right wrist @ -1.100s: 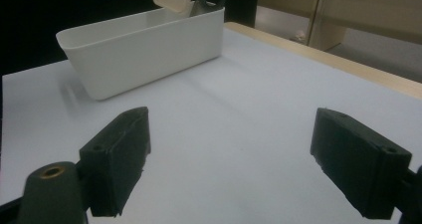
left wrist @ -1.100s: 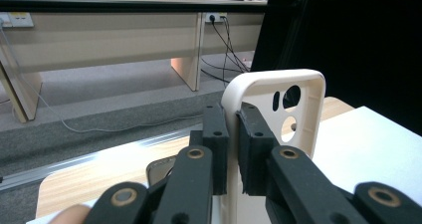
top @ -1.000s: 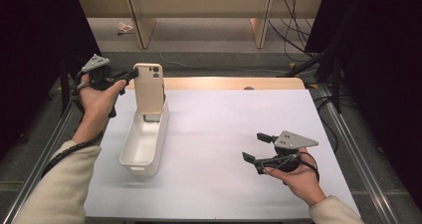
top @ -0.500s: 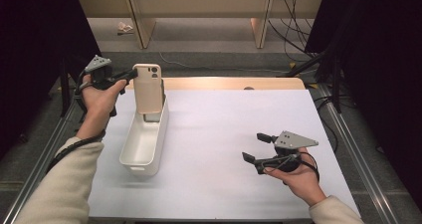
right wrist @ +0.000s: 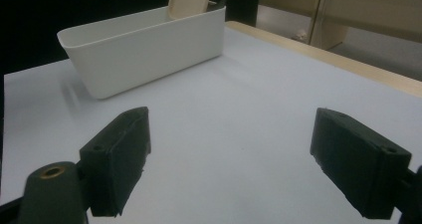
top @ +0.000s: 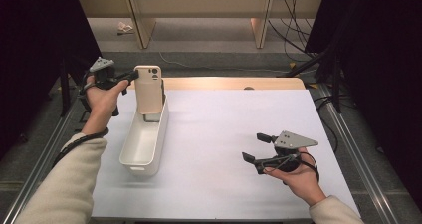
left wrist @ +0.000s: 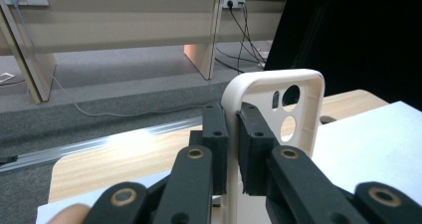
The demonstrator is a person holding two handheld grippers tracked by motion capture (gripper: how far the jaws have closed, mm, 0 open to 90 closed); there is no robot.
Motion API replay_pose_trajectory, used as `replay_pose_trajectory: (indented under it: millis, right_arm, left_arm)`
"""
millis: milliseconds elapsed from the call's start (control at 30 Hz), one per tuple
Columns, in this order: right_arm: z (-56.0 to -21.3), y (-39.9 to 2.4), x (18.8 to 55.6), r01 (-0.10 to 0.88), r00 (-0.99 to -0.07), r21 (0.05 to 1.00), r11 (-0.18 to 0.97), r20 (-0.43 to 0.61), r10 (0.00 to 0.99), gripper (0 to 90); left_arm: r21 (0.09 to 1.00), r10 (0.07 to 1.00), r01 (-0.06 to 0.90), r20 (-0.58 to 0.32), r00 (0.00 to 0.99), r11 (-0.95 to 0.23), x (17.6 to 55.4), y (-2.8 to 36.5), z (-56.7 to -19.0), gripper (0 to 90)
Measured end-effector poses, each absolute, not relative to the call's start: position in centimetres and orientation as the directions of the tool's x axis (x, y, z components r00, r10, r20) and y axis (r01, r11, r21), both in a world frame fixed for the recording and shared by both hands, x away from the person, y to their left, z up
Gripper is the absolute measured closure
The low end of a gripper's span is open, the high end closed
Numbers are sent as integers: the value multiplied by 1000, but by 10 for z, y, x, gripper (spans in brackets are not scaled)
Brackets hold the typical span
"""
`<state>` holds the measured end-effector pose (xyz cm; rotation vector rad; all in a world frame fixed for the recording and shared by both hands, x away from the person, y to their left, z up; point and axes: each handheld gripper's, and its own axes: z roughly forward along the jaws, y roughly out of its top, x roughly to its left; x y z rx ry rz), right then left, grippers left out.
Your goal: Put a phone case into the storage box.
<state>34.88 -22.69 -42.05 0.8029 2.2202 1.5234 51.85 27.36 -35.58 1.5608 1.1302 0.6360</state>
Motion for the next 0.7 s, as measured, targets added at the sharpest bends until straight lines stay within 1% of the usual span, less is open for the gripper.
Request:
replay_pose_trajectory:
  millis: [700]
  right_arm:
    - [-421, -226, 349, 264, -789, 926, 271, 46, 613, 173]
  left_arm:
    - [923, 911, 384, -160, 379, 2, 527, 271, -381, 829]
